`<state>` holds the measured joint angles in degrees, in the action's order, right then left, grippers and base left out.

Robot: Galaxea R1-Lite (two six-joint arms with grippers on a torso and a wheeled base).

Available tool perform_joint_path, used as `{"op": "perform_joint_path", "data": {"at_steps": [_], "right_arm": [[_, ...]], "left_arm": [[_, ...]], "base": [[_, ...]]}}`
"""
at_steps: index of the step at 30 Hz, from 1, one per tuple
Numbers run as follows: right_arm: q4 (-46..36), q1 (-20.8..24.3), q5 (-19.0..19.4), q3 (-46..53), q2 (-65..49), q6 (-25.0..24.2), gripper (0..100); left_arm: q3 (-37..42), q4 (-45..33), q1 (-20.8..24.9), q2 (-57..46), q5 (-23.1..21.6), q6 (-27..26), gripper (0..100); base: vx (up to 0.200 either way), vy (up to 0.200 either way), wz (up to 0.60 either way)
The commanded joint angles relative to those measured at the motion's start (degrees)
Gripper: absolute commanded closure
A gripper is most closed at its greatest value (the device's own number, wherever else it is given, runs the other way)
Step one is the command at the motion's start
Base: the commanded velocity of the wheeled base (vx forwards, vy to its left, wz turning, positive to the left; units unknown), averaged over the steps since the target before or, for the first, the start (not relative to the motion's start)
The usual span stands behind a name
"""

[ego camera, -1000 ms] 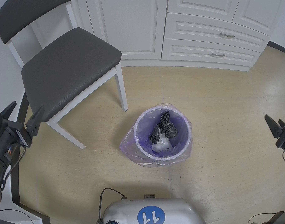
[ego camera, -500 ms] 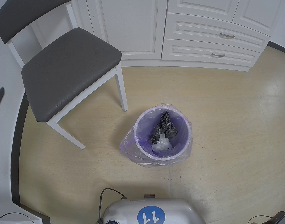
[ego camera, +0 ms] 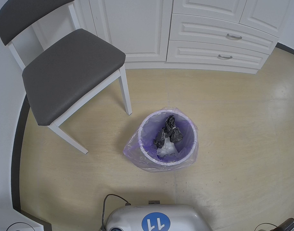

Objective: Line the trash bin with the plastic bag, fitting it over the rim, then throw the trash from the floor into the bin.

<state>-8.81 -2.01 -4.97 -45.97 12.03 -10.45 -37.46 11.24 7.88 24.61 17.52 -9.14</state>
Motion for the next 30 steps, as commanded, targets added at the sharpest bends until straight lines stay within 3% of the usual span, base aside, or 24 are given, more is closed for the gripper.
{"op": "perform_joint_path", "data": {"at_steps": [1,7,17,26,30], "right_arm": [[-2.52,0.69,-0.12,-2.28,-6.76,0.08,0],[-4.55,1.13,-0.65,-2.02,-10.54,0.08,0],[-6.74,1.92,-5.84,-0.96,-12.03,-0.71,0],[-6.65,1.92,-6.63,-0.61,-12.03,-1.51,0],[-6.57,1.92,-9.0,-1.49,-12.03,-1.42,0]], "left_arm": [[-4.02,-5.61,-2.87,-8.44,-0.12,-0.09,0],[-6.48,-14.32,-3.04,-12.84,-0.47,0.09,0],[-3.67,-17.48,-5.5,-17.14,-0.38,0.27,0],[-0.77,-24.86,-7.79,-24.44,-0.64,0.27,0],[1.16,-24.25,-7.79,-24.52,-0.64,3.34,0]], "base": [[0.0,0.0,0.0],[0.0,0.0,0.0],[0.0,0.0,0.0],[0.0,0.0,0.0],[0.0,0.0,0.0]]}}
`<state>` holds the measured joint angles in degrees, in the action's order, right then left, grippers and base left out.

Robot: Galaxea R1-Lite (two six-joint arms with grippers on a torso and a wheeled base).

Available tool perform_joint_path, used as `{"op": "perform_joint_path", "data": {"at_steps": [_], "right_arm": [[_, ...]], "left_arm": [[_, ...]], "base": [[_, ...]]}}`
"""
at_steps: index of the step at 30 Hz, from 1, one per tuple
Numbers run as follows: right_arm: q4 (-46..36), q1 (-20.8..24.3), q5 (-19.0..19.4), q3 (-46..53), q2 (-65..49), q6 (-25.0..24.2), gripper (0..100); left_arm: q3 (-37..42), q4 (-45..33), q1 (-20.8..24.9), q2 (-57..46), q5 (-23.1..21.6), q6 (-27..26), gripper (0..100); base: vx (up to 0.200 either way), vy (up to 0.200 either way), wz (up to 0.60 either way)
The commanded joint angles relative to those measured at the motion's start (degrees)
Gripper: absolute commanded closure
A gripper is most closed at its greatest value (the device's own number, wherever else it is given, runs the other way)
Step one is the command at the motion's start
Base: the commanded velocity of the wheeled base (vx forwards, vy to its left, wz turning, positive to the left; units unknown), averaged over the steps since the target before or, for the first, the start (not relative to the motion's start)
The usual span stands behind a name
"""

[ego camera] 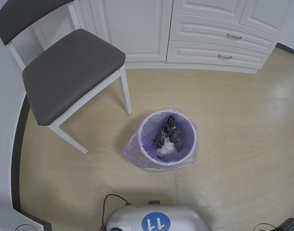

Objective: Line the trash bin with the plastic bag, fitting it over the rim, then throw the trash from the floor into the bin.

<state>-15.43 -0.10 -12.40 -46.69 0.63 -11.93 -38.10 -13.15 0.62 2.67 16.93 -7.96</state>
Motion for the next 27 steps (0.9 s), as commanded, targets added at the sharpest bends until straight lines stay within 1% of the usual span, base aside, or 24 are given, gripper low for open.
{"op": "perform_joint_path", "data": {"at_steps": [1,3,4,5,6,7,8,9,10,11,14,18,23,27], "right_arm": [[0.05,0.01,-2.28,-1.03,-0.63,0.07,0],[0.05,0.01,-3.69,-1.47,-0.63,0.07,0],[0.05,0.01,-3.77,-1.56,-0.63,0.07,0],[-0.04,0.01,-5.09,-1.65,-0.63,-0.11,0],[-0.04,0.01,-7.2,-1.56,-0.63,-0.28,0],[-0.04,0.01,-7.38,-1.56,-0.63,-0.37,0],[-0.04,0.01,-10.1,-1.65,-0.63,-1.25,0],[0.05,0.01,-11.33,-1.74,-0.63,-1.51,0],[0.05,0.01,-11.6,-1.83,-0.63,-1.51,0],[0.05,0.01,-12.48,-2.18,-0.63,-1.6,0],[0.05,0.01,-13.44,-3.06,-0.63,-1.6,0],[0.05,0.01,-14.67,-3.67,-0.63,-1.6,0],[0.05,0.01,-14.67,-3.32,-0.63,-0.9,0],[0.32,-0.08,-13.18,-1.12,-0.63,1.48,0]], "left_arm": [[2.15,0.15,-0.53,-2.58,0.03,2.6,0],[3.2,0.41,-0.53,-2.58,0.12,3.21,0],[3.29,0.41,-0.53,-2.58,0.12,3.21,0],[3.64,0.59,-0.53,-2.67,0.21,3.48,0],[3.91,1.64,-0.53,-2.67,0.21,3.83,0],[3.99,1.82,-0.53,-2.67,0.21,3.92,0],[4.7,4.28,-0.53,-2.67,0.12,4.8,0],[5.05,6.03,-0.53,-2.67,0.03,5.24,0],[5.22,6.47,-0.53,-2.67,-0.06,5.32,0],[5.84,9.02,-0.53,-2.67,-0.85,5.5,0],[6.81,12.1,-0.53,-2.58,-3.4,5.76,0],[8.92,14.56,-0.53,-2.58,-3.4,6.29,0],[11.29,17.2,-0.53,-2.58,-4.01,6.29,0],[17.88,20.1,-0.53,-2.58,-8.23,6.03,0]], "base": [[0.0,0.0,0.0],[0.0,0.0,0.0],[0.0,0.0,0.0],[0.0,0.0,0.0],[0.0,0.0,0.0],[0.0,0.0,0.0],[0.0,0.0,0.0],[0.0,0.0,0.0],[0.0,0.0,0.0],[0.0,0.0,0.0],[0.0,0.0,0.0],[0.0,0.0,0.0],[0.0,0.0,0.0],[0.0,0.0,0.0]]}}
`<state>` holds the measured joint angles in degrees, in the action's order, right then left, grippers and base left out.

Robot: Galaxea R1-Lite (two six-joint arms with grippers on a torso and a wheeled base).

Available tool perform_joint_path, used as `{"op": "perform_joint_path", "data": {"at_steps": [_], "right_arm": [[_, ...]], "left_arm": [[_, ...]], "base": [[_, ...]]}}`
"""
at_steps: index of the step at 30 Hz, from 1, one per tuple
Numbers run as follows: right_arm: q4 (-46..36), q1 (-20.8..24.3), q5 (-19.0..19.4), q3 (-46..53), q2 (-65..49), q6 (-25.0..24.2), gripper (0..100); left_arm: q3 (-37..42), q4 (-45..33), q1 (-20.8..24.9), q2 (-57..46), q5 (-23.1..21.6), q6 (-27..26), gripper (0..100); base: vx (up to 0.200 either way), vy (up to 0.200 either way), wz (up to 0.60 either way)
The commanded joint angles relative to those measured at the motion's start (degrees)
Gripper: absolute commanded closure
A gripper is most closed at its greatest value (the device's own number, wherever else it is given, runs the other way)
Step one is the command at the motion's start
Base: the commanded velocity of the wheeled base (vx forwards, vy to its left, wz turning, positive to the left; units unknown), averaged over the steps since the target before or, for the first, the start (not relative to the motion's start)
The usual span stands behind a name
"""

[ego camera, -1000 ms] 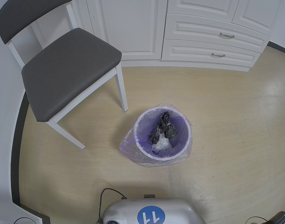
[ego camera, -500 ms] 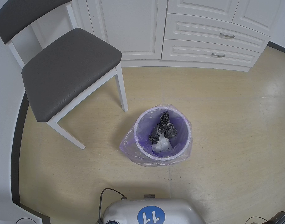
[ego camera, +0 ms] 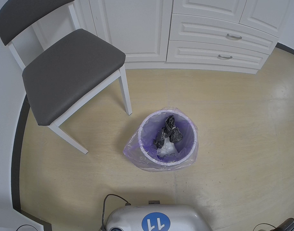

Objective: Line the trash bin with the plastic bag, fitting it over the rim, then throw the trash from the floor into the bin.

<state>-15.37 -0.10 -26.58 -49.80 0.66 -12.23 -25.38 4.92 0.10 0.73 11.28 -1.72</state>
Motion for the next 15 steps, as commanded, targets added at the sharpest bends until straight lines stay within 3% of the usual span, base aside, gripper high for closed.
{"op": "perform_joint_path", "data": {"at_steps": [1,7,11,15], "right_arm": [[1.22,-0.08,1.97,3.04,-0.66,2.47,0],[17.66,-0.08,10.4,16.58,-0.66,10.82,0],[30.4,-0.08,16.03,28.7,-0.66,17.06,0],[37.26,0.01,20.86,39.08,-0.66,22.33,0]], "left_arm": [[6.75,3.16,-0.01,-0.64,-3.45,-0.21,0],[15.89,10.19,-0.01,-0.64,-7.85,-0.39,0],[19.32,10.81,-0.01,-0.64,-10.22,-0.3,0],[23.18,10.72,-0.01,-0.64,-10.31,-0.39,0]], "base": [[0.0,0.0,0.0],[0.0,0.0,0.0],[0.0,0.0,0.0],[0.0,0.0,0.0]]}}
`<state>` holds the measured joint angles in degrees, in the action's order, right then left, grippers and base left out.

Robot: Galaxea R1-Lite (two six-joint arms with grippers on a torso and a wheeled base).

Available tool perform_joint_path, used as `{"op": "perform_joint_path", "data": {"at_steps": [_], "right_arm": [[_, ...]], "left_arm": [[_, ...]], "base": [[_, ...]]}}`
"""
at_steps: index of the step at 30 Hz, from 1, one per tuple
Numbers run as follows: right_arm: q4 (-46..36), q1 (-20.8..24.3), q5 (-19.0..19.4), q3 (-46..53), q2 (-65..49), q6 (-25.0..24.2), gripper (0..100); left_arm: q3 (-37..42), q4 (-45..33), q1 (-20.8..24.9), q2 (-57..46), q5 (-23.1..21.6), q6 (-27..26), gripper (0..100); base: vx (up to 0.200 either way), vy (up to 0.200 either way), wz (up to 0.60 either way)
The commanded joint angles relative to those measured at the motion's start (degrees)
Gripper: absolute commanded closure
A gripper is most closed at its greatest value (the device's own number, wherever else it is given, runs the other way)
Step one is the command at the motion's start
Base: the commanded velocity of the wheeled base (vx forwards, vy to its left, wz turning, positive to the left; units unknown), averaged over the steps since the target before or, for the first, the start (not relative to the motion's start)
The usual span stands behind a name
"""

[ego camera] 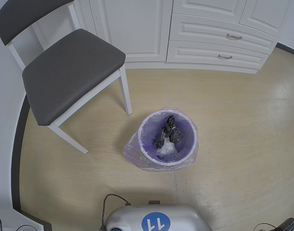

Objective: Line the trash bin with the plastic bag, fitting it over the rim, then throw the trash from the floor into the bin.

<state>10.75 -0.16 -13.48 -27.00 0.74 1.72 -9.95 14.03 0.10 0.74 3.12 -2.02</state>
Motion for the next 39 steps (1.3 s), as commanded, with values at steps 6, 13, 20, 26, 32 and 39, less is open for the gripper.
{"op": "perform_joint_path", "data": {"at_steps": [6,13,20,26,32,39], "right_arm": [[12.1,0.07,8.39,22.34,-0.74,8.48,0],[8.5,0.07,8.3,27.0,-0.74,5.4,0],[1.73,0.07,7.86,27.0,-0.74,4.87,0],[-5.48,0.07,7.68,27.0,-0.74,3.64,0],[-6.53,0.07,7.77,27.0,-0.74,0.74,0],[-6.88,0.07,8.3,27.0,-0.74,-5.67,0]], "left_arm": [[9.95,-1.73,-0.01,-0.66,-2.15,0.09,0],[9.95,-12.98,-0.01,-0.66,-2.33,0.35,0],[9.95,-14.12,-0.01,-0.66,-2.33,0.88,0],[9.95,-14.03,-0.01,-0.66,-2.33,0.88,0],[9.95,-14.12,-0.01,-0.66,-2.42,0.79,0],[9.95,-14.12,-0.01,-0.66,-2.33,0.79,0]], "base": [[0.0,0.0,0.0],[0.0,0.0,0.0],[0.0,0.0,0.0],[0.0,0.0,0.0],[0.0,0.0,0.0],[0.0,0.0,0.0]]}}
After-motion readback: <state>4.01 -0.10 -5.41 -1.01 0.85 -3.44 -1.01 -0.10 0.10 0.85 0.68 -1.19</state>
